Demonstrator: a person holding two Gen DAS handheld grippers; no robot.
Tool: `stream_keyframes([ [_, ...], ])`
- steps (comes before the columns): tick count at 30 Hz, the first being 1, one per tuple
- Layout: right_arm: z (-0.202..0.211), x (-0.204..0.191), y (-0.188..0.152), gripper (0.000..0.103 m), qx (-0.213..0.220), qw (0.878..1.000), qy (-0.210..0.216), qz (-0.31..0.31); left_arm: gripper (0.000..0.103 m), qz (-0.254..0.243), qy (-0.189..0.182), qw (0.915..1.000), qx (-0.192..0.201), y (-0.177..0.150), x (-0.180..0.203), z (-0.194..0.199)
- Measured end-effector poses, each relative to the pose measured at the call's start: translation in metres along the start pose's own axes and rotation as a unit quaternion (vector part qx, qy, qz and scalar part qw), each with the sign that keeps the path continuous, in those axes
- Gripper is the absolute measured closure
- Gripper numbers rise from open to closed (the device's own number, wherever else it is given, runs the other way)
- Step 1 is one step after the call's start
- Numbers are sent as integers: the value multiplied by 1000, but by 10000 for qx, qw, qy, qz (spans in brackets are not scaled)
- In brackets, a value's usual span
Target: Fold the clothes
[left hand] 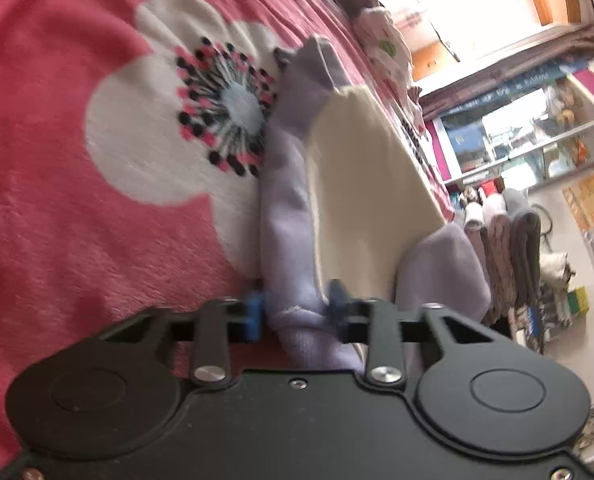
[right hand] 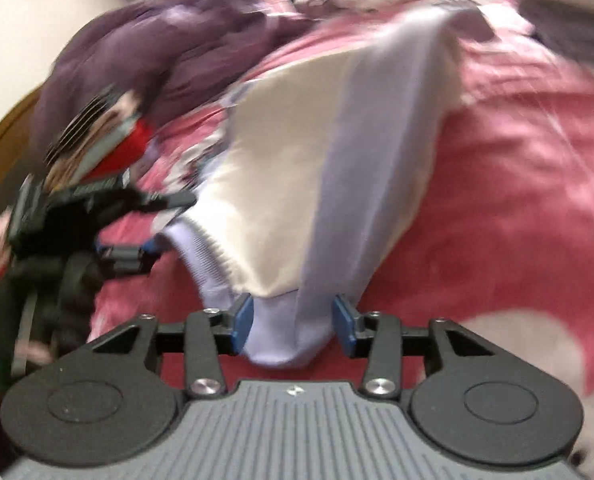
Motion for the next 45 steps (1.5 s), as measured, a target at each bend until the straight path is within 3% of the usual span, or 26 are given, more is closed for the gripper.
stream_keyframes([
  [1, -5, 1, -2, 59, 90, 9997, 93, -195, 96, -79, 33, 10000, 15, -2, 2, 0],
  [3, -13, 1, -2, 100, 268, 9988, 195, -367, 96, -256, 172, 9995, 61, -8, 4, 4],
  [7, -8, 11, -5, 101, 691, 9930, 394, -874, 96, -764, 549, 9954, 169, -31, 7, 24],
  [12, 13, 31, -17, 101, 1007, 9866, 410, -1213, 96, -1013, 943, 9904, 40, -81, 4, 34],
  [20, 38, 63, -38, 101, 1367, 9758, 325, -1674, 96, -1437, 1381, 9790, -436, -162, 13, 16],
  [22, 39, 63, -43, 93, 1422, 9742, 358, -1715, 96, -1550, 1445, 9762, -461, -168, 16, 16],
  [23, 40, 64, -45, 83, 1449, 9734, 374, -1736, 90, -1511, 1425, 9770, -486, -167, 16, 17],
  [24, 40, 63, -46, 65, 1463, 9735, 376, -1719, 85, -1463, 1361, 9785, -515, -165, 16, 18],
  [26, 39, 60, -50, 55, 1471, 9750, 357, -1627, 60, -1345, 1224, 9822, -461, -161, 13, 25],
  [34, 33, 51, -52, 53, 1381, 9830, 240, -1188, 58, -809, 1194, 9895, 50, -123, -2, 52],
  [39, 32, 50, -51, 53, 1398, 9853, 195, -959, 58, -786, 1398, 9859, 480, -77, -2, 62],
  [45, 34, 67, -39, 51, 1596, 9799, 336, -1151, 58, -769, 1552, 9811, 863, -17, -9, 64],
])
Point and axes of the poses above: each gripper's, at about its wrist camera, not at the fingertips, and z roughly against the way its jaws point, x to its right, y to its top, the point moved 8 cm from there along -z, roughly the way its jaws point, and after that the axes turned 15 degrees about -x, right-handed, at the moved point
